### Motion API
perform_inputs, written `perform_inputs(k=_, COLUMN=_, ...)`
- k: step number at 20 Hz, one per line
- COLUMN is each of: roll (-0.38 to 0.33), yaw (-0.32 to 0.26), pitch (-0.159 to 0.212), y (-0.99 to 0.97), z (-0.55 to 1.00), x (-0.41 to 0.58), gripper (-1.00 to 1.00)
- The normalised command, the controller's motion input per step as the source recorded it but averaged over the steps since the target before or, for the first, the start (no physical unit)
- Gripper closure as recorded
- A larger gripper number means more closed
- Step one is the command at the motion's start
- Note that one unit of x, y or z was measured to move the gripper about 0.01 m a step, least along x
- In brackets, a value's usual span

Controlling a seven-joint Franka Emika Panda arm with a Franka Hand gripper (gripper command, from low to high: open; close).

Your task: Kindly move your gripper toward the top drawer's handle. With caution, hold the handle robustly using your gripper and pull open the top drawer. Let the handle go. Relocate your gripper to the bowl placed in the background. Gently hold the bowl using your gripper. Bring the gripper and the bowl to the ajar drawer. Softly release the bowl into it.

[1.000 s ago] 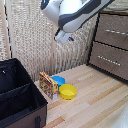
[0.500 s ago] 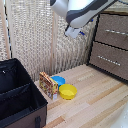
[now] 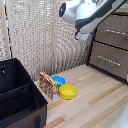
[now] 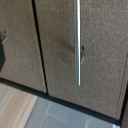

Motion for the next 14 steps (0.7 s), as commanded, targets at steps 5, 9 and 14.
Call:
perform_inputs(k=5, roll=-0.148, yaw=0.058, pitch=0.048, y=-0.36, z=-0.14, x=-0.333, gripper=-1.0)
perform_inputs(k=9, roll=-0.135, yaw=0.077, pitch=0.027, y=-0.47, z=-0.03, x=-0.436, gripper=-1.0)
perform_inputs(k=14, roll=-0.12, yaw=0.225, pitch=0.004, y=-0.34, z=-0.01, x=-0.193, gripper=-1.0)
